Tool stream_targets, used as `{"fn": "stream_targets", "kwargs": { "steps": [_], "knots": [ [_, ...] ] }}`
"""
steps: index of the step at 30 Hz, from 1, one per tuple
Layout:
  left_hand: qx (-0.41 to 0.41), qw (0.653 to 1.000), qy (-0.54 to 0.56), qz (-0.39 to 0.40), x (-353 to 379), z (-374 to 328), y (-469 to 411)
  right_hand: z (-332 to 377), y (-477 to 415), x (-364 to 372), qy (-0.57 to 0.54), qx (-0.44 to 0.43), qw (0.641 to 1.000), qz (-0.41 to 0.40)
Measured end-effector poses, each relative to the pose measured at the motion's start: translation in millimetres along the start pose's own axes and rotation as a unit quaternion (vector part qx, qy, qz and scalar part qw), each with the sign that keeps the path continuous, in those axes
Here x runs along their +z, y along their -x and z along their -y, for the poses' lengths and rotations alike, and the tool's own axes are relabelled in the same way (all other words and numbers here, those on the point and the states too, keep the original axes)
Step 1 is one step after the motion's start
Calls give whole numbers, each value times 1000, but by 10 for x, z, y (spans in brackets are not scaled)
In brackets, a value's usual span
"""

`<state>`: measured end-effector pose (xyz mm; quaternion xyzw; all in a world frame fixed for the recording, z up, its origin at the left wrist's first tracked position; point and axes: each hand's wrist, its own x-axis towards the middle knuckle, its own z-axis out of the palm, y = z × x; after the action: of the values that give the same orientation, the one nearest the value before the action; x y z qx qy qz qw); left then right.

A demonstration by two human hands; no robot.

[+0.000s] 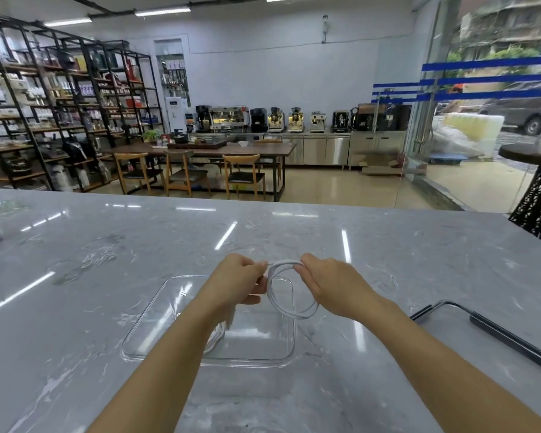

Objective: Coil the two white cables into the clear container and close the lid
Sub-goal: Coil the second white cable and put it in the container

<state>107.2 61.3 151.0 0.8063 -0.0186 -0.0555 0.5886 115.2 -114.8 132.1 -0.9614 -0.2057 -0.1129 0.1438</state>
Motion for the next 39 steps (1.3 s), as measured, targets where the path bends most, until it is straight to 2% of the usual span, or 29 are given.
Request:
{"fn": "stream_targets", "kwargs": {
  "steps": [2,4,5,7,9,12,14,17,21,24,25,27,29,31,33,36,37,39],
  "knots": [
    [-44,991,97,83,-54,38,9,21,6,13,-2,-2,1000,-7],
    [-78,958,209,180,-127,110,37,41,12,8,-22,-3,1000,-6],
    [-73,944,250,204,-146,162,42,51,18,-2,-35,-4,999,-2],
    [-51,921,324,208,-123,272,30,72,20,-14,-74,-5,997,2],
    [-25,925,338,171,-59,310,31,78,16,-9,-121,1,993,4],
    [17,960,262,95,34,244,65,52,9,5,-185,19,983,5],
    [46,979,192,57,86,195,98,24,12,27,-190,19,982,0],
    [87,995,24,-38,176,174,144,15,37,48,-187,0,982,-16],
    [145,963,-132,-184,200,241,139,80,77,71,-97,-73,992,-37],
    [211,924,-180,-265,239,340,111,145,111,113,-28,-152,968,-199],
    [219,921,-163,-276,254,355,115,146,114,122,-16,-177,954,-241],
    [182,942,-99,-262,247,349,116,107,84,163,40,-228,931,-283],
    [94,972,7,-217,198,353,75,49,64,206,102,-271,904,-315],
    [35,979,144,-142,151,358,70,-16,73,236,115,-278,890,-343],
    [-8,957,284,-58,90,359,89,-64,90,266,100,-268,885,-368],
    [-81,893,442,29,-48,346,131,-96,114,281,72,-273,891,-356],
    [-90,889,447,39,-79,336,142,-108,116,306,68,-274,897,-341],
    [-82,918,388,29,-64,319,173,-98,140,309,66,-251,918,-299]
  ]
}}
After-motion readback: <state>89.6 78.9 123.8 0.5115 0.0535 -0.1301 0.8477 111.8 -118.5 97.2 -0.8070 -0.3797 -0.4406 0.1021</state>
